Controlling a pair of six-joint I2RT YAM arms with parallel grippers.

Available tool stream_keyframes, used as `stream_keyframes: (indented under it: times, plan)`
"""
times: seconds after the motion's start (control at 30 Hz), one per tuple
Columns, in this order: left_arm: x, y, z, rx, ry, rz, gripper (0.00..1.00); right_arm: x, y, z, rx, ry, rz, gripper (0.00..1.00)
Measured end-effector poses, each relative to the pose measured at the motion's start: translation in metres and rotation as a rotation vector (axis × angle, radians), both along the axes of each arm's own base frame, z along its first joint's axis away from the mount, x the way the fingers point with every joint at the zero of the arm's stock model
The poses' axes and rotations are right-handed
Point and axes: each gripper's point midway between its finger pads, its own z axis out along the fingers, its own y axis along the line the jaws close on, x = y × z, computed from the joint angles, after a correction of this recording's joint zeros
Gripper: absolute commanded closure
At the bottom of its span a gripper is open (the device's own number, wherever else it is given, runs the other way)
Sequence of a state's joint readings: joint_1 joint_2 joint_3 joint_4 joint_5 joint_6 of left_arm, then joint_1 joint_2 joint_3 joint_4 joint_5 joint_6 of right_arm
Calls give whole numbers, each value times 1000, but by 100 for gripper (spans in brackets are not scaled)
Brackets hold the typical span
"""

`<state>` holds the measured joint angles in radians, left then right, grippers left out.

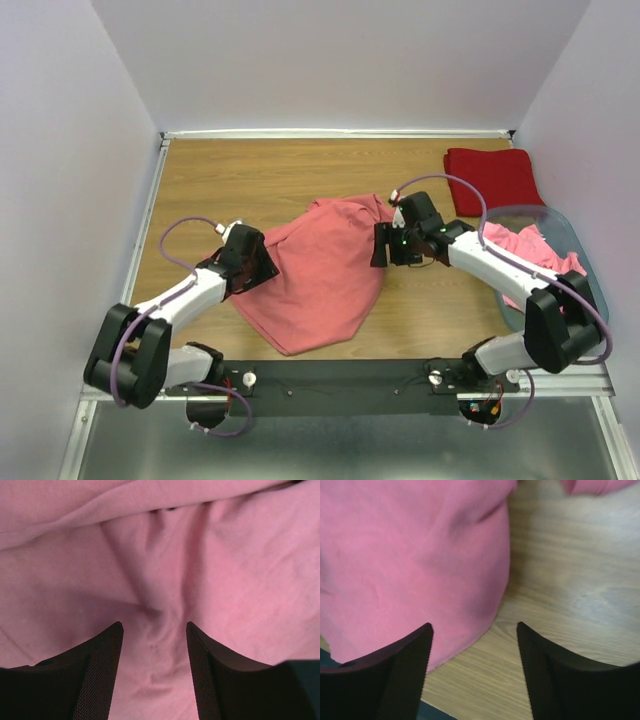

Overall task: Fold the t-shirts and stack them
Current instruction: Flatten the tshirt out

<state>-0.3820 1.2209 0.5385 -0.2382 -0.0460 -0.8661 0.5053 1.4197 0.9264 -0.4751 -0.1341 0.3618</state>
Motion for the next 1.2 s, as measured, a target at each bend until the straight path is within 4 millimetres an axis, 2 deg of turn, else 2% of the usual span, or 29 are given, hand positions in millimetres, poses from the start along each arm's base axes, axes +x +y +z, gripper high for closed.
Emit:
stream_keyframes:
  times: [0.07, 0.13, 0.23, 0.33, 0.37, 0.47, 0.5, 0.6, 0.73, 0.83, 0.9, 0.97, 1.0, 1.07, 1.17, 1.2]
  plan:
    - [2, -1, -7, 0, 15, 8, 39, -10, 1, -14, 0, 38, 6, 21]
    - [11, -4, -6, -9, 0, 14, 39, -16, -1, -27, -7, 69, -3, 22]
    - [26, -9, -7, -8, -7, 18, 40, -20, 1, -43, -4, 105, -7, 27]
    - [43, -8, -7, -3, -11, 30, 40, -23, 9, -53, 19, 135, 8, 43]
    - [51, -8, -6, -1, -19, 33, 40, -23, 14, -54, 34, 137, 12, 56]
    - [75, 1, -6, 14, -29, 54, 40, -24, 29, -58, 59, 139, 33, 77]
    - [89, 6, -6, 26, -33, 63, 40, -27, 37, -61, 64, 143, 50, 89]
    - [120, 15, -5, 60, -42, 64, 39, -30, 60, -63, 83, 152, 83, 99]
    - [188, 16, 7, 115, -93, 29, 33, -12, 97, -52, 124, 135, 104, 99]
    - [222, 13, 28, 141, -161, 3, 23, 24, 128, -23, 193, 63, 93, 99]
    - [238, 15, 57, 162, -235, -4, 17, 45, 143, 4, 240, -1, 83, 99]
    - [235, 19, 81, 171, -286, 6, 12, 62, 153, 30, 282, -63, 71, 99]
    - [227, 22, 95, 175, -308, 16, 11, 69, 157, 41, 301, -93, 65, 99]
    - [196, 34, 127, 169, -367, 59, 11, 78, 161, 57, 323, -131, 53, 99]
    - [149, 50, 144, 133, -408, 138, 12, 82, 161, 60, 321, -148, 39, 99]
    - [128, 55, 140, 120, -400, 162, 16, 83, 160, 59, 318, -149, 37, 99]
